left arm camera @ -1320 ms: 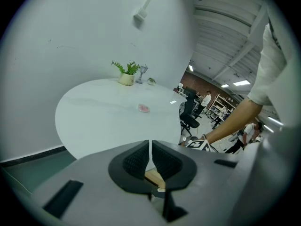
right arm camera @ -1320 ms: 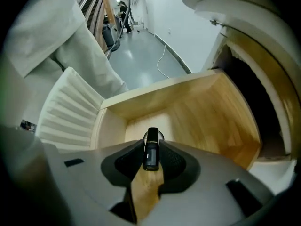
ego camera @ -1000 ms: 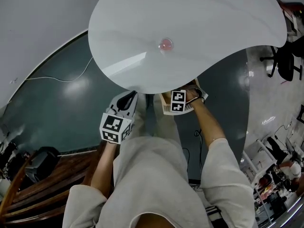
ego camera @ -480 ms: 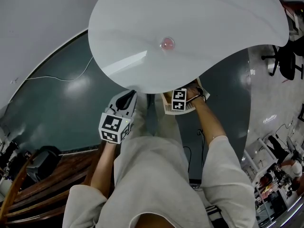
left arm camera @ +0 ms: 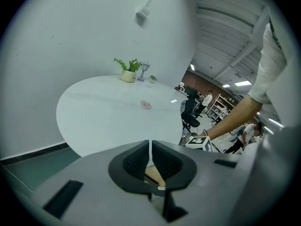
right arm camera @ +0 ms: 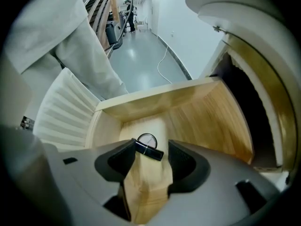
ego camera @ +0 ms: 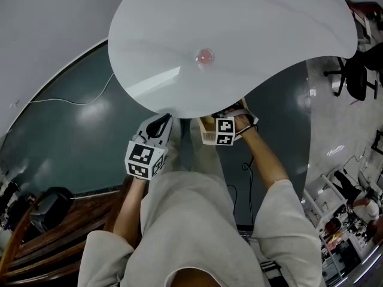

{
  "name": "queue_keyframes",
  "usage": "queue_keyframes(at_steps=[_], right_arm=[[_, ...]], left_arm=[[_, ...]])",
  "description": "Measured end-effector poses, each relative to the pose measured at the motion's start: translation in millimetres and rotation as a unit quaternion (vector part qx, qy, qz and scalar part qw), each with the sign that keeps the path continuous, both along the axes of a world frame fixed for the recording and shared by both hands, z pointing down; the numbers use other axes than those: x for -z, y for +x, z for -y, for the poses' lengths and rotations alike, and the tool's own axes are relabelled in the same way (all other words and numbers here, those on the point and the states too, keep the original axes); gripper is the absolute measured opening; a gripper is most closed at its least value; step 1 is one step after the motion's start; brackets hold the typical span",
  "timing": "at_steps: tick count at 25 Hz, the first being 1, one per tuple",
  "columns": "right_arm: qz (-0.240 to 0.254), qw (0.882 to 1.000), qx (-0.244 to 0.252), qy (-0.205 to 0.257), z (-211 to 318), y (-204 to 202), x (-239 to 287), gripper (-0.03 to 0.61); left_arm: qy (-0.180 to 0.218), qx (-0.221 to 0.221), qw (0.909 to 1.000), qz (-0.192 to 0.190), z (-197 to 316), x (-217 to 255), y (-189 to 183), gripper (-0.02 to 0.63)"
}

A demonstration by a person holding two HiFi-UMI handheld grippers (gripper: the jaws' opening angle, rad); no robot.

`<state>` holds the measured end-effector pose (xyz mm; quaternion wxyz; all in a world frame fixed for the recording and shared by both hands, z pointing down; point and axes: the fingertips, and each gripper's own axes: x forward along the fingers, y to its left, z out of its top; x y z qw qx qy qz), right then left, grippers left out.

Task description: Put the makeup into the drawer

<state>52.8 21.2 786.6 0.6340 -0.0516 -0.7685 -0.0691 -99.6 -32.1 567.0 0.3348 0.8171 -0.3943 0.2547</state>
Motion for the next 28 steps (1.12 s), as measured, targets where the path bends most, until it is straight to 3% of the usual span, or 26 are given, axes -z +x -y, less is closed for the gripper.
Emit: queue_keyframes(at_steps=[5, 11, 14, 17, 21, 25, 28], right_arm=[[0.028, 1.000, -0.005, 0.012, -6, -2, 30, 0.212], [0.079, 0.995, -0.062, 0.013, -9, -10, 75, 0.199], [0.114, 0.987, -0.116, 0.006, -7, -14, 99, 0.201], [0.163, 0.965, -0.203, -0.007, 1, -18, 127, 0.196], [0.242, 0.922, -0.300, -0.030, 13, -26, 172, 0.213], [0.312, 0.882, -0.353, -0.018, 45, -39, 212, 0.241], [0.328, 0.868, -0.373, 0.014, 79, -43, 222, 0.265]], left_arm=[[0.008, 0.001, 0.9999, -0.008, 5, 4, 7, 0.023], [0.016, 0.003, 0.9998, -0.011, 12, 9, 5, 0.023], [0.018, 0.006, 0.9998, -0.009, 15, 9, 2, 0.023], [0.020, 0.012, 0.9997, -0.007, 17, 8, -3, 0.023], [0.022, 0.012, 0.9996, -0.007, 17, 9, -3, 0.023], [0.023, 0.011, 0.9996, -0.011, 20, 8, -1, 0.023], [0.024, 0.013, 0.9995, -0.014, 21, 9, 1, 0.023]])
